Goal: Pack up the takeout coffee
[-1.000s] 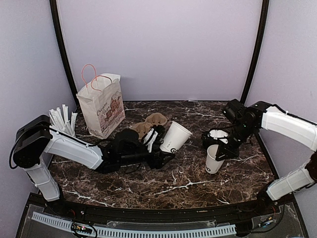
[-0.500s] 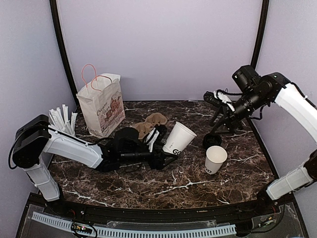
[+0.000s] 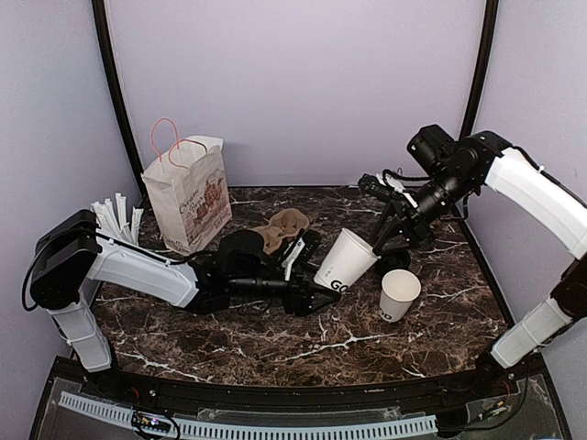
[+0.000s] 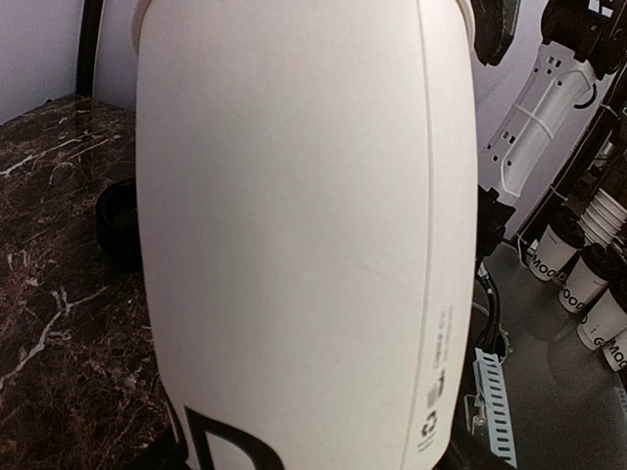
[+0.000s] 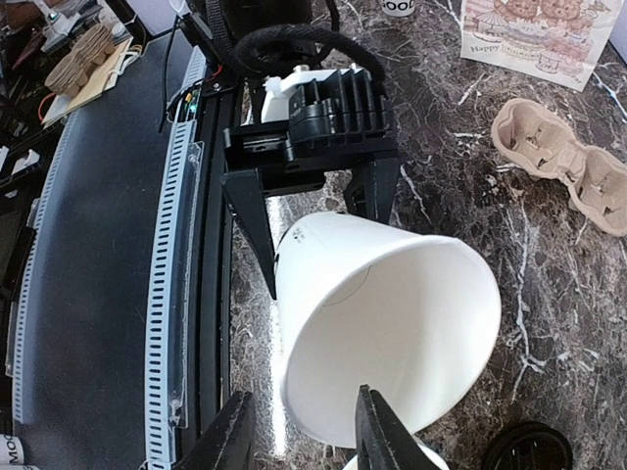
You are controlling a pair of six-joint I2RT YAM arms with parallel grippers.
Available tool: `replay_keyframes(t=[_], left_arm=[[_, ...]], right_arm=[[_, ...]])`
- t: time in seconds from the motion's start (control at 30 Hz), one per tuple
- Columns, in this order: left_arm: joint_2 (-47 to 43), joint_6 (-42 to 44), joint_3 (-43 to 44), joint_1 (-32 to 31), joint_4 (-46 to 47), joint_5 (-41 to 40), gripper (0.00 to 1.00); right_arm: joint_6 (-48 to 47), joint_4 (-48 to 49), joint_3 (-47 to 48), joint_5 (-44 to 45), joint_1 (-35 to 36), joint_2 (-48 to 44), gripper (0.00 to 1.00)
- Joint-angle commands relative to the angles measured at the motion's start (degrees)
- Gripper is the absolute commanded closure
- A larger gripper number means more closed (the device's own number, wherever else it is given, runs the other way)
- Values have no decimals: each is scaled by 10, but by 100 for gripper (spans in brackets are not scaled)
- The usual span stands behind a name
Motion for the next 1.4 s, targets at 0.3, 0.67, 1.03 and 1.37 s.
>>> replay_keyframes(t=[0.3,0.67,1.03,1.37], left_arm=[[9,-12,25,0,18,19,36],[-32,3,-42,-2,31,-118,14],[-138,-24,-149,-32,-42,-131,17],[-239,-59,-242,-68,-85,-237,21]], right_arm=[[2,-3,-21,-8,21,-3,79],[0,4,-12,79,6,-9,100],[-18,4,81,229,-167,17,100],[-41,-1,89,460,-243,113,100]])
